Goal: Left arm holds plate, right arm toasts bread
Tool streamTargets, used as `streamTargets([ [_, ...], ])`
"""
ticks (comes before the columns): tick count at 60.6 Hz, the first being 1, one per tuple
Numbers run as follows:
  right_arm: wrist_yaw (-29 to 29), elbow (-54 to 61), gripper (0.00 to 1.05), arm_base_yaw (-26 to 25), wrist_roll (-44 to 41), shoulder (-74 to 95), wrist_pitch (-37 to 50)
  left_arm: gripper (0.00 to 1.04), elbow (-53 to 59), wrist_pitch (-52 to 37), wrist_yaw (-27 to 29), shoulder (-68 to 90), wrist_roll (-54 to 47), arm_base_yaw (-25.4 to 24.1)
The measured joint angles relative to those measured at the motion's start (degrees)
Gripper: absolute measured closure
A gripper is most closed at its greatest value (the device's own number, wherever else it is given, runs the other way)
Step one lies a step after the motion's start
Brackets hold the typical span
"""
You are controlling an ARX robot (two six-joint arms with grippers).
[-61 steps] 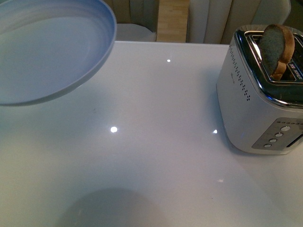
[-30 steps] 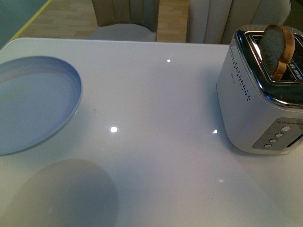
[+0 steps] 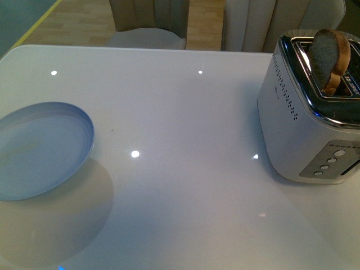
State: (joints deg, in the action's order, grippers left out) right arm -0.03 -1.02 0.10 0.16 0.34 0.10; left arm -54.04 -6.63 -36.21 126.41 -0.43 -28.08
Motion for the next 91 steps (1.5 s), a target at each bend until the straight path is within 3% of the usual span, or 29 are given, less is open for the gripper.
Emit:
streamTargets([
  [57, 0.0, 0.0, 0.09, 0.0, 0.0, 0.0, 0.0, 1.02, -10.8, -1.0, 2.9, 13.1, -0.2, 1.7],
  [75, 0.0, 0.0, 0.09, 0.0, 0.0, 0.0, 0.0, 0.55, -10.7, -2.1, 2.7, 12.7, 0.2, 2.1],
  [91, 0.0, 0.0, 0.09, 0.0, 0.0, 0.0, 0.0, 0.09, -7.6, -0.8, 1.3, 1.3, 0.7, 1.9],
])
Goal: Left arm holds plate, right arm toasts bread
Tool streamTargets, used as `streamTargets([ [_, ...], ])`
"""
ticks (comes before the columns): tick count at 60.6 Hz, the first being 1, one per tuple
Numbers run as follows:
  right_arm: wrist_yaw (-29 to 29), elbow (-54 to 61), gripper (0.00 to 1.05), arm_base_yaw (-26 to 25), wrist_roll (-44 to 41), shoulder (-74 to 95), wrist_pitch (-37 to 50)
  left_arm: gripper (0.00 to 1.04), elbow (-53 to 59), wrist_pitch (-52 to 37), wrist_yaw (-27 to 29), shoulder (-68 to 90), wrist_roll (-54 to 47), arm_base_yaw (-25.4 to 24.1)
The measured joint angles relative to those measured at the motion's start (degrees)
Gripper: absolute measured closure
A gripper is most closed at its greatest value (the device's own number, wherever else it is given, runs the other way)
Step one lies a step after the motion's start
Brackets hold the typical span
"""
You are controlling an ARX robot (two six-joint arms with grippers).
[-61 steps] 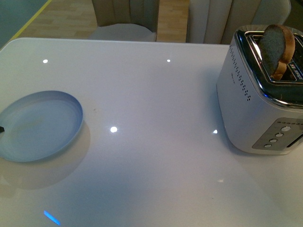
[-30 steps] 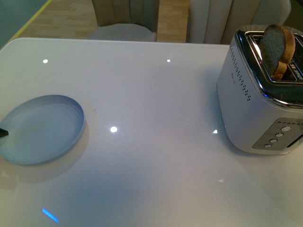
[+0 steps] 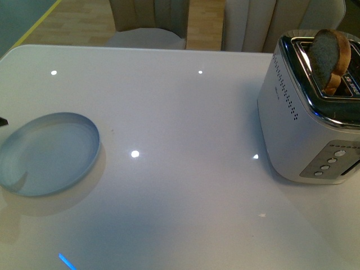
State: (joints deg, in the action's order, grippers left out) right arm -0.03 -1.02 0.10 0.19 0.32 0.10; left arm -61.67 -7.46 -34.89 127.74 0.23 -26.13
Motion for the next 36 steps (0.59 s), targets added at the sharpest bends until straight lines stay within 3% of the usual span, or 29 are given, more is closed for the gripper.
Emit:
streamTargets([
  [2, 0.0, 0.0, 0.09, 0.0, 0.0, 0.0, 0.0, 0.06, 0.5, 0.5, -0.1, -2.0, -0.1, -0.1],
  [20, 0.0, 0.0, 0.09, 0.0, 0.0, 0.0, 0.0, 0.07, 10.1, 4.5, -2.0, -25.4, -0.1, 0.3],
  [36, 0.0, 0.0, 0.09, 0.0, 0.0, 0.0, 0.0, 0.07, 23.2, 3.8, 0.8, -48.3, 8.9, 6.7],
])
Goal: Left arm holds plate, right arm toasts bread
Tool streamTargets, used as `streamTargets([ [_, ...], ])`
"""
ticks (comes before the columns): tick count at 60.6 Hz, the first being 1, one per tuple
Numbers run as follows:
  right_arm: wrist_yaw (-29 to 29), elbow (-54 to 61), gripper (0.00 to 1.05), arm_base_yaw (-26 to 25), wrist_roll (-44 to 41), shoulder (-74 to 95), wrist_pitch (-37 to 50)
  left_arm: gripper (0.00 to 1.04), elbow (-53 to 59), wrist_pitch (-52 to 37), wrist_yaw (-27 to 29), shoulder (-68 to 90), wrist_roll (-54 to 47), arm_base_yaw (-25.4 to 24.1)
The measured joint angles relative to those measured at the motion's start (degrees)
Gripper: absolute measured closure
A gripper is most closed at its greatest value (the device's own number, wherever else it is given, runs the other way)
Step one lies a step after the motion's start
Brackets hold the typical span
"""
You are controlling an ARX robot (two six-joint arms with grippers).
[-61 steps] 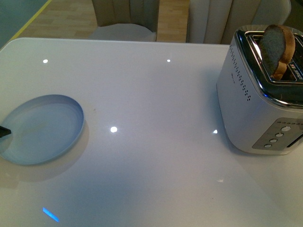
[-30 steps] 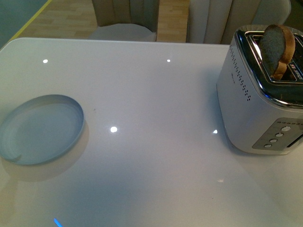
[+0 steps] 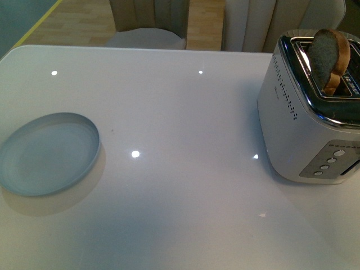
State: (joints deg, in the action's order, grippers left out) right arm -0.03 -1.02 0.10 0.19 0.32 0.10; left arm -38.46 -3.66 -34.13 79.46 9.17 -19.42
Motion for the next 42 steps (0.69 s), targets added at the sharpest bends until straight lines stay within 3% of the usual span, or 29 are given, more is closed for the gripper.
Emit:
streamTargets([
  [11, 0.0, 0.0, 0.09, 0.0, 0.0, 0.0, 0.0, 0.09, 8.6, -0.2, 7.8, -16.1, 7.3, 5.4],
  [13, 0.0, 0.0, 0.09, 0.0, 0.0, 0.0, 0.0, 0.16, 12.8, -10.4, 14.4, -17.7, 5.0, 7.0],
  [17, 0.0, 0.0, 0.09, 0.0, 0.0, 0.0, 0.0, 0.26, 18.9, -25.2, 21.4, -19.2, -0.6, 8.5],
  [23, -0.1, 0.0, 0.09, 0.0, 0.0, 0.0, 0.0, 0.44, 24.7, -37.9, 25.2, -22.1, -5.3, 10.3],
  [40, 0.0, 0.0, 0.09, 0.0, 0.0, 0.0, 0.0, 1.0, 31.6, -35.8, 28.8, -32.5, -8.2, 14.1],
  [42, 0.0, 0.0, 0.09, 0.0, 0.0, 0.0, 0.0, 1.02, 32.0, -35.3, 29.2, -33.6, -8.2, 14.3],
])
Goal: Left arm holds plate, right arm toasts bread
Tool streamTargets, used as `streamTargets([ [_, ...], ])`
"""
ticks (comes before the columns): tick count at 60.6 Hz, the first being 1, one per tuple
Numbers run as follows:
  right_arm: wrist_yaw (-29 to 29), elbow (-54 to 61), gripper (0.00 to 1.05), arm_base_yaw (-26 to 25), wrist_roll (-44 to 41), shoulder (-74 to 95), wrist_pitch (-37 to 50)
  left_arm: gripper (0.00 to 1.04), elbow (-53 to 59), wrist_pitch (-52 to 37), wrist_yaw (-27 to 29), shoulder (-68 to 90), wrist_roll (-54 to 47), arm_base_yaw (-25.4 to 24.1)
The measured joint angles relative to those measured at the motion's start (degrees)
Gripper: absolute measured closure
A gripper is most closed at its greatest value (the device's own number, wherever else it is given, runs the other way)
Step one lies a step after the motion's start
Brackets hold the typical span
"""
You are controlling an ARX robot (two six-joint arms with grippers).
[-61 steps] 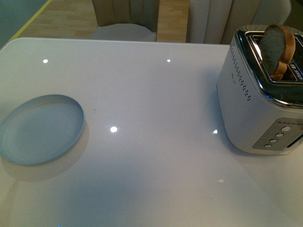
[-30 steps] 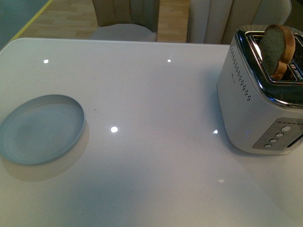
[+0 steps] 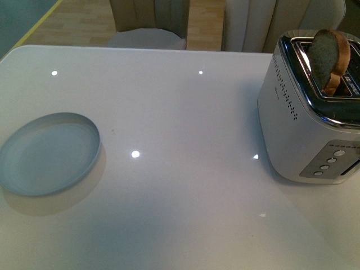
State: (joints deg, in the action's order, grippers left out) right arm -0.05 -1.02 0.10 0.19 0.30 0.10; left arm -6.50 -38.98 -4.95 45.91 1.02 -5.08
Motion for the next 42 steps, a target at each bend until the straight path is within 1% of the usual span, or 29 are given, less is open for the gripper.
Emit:
streamTargets([
  [2, 0.0, 0.0, 0.09, 0.0, 0.0, 0.0, 0.0, 1.02, 0.5, 0.9, 3.0, -1.5, -0.2, 1.6],
  [4, 0.0, 0.0, 0.09, 0.0, 0.0, 0.0, 0.0, 1.02, 0.9, 1.6, 4.3, -2.5, -0.2, 3.0],
  [9, 0.1, 0.0, 0.09, 0.0, 0.0, 0.0, 0.0, 1.02, 2.1, 3.5, 4.5, -5.5, -0.3, 4.8],
  [19, 0.0, 0.0, 0.09, 0.0, 0.0, 0.0, 0.0, 1.02, 3.7, 7.3, 4.9, -11.0, -0.4, 4.9],
  [21, 0.0, 0.0, 0.09, 0.0, 0.0, 0.0, 0.0, 1.02, 5.0, 5.4, 5.0, -11.3, -0.4, 5.0],
  [24, 0.0, 0.0, 0.09, 0.0, 0.0, 0.0, 0.0, 1.02, 5.7, 6.1, 5.0, -12.2, -0.4, 5.0],
  [42, 0.0, 0.0, 0.09, 0.0, 0.0, 0.0, 0.0, 1.02, 5.8, 17.1, 5.0, -24.0, -0.4, 5.0],
])
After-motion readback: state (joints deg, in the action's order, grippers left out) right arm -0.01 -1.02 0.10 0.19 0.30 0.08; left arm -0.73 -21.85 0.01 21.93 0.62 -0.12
